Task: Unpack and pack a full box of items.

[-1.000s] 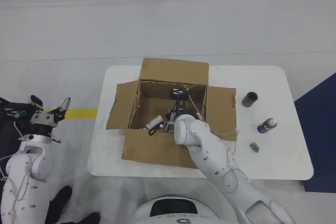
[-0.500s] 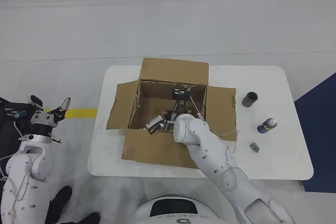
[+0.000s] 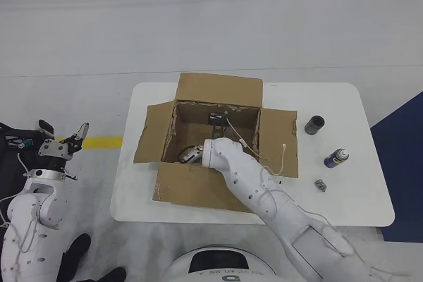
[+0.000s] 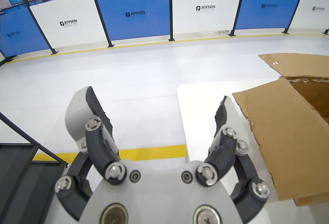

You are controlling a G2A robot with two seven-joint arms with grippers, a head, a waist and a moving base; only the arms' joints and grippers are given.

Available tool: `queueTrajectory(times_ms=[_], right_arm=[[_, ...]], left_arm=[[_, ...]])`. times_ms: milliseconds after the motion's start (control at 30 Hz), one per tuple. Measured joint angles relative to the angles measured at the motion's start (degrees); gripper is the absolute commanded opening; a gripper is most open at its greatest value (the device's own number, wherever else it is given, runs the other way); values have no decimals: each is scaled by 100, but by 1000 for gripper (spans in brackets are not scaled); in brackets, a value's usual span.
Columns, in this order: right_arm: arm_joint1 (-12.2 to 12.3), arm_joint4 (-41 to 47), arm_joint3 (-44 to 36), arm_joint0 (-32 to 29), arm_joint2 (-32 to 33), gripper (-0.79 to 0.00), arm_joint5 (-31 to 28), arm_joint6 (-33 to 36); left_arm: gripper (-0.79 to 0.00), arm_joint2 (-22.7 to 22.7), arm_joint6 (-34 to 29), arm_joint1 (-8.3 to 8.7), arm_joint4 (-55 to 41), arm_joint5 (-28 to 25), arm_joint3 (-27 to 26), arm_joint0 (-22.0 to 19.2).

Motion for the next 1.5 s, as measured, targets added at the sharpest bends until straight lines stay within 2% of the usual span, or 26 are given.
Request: queueTrajectory(times_ms=[100,200,267,300,333,633,933,1100,1333,1433,1500], right_arm=[[-167,106,442,192,-54,-471,79,-79],[-311,178,876,354,-83,-523,122,-122],[-400,236,1135,452,-83,-637,131,-133],[-432,267,1215,484,-68,-754,144,-145],[-459,294,1272,506,-47,-785,165,-164],[-582,198,1312,486,153,-785,273,-271],[-448,-540,18,-124,563,-785,194,-196],[-319,-1163,-941,-693,929,-785,-103,100],[-263,-1721,-1902,-1172,1358,-785,-498,488],[-215,-1728,-2590,-1504,1505,-785,-722,292],[-171,-1567,-3096,-1832,1688,-785,-957,-83]], left_arm=[[0,0,0,0,0,0,0,0],[0,0,0,0,0,0,0,0],[0,0,0,0,0,0,0,0],[0,0,0,0,0,0,0,0],[0,0,0,0,0,0,0,0],[0,0,0,0,0,0,0,0],[0,0,0,0,0,0,0,0],[0,0,0,0,0,0,0,0],[0,0,0,0,0,0,0,0],[0,0,0,0,0,0,0,0],[0,0,0,0,0,0,0,0]])
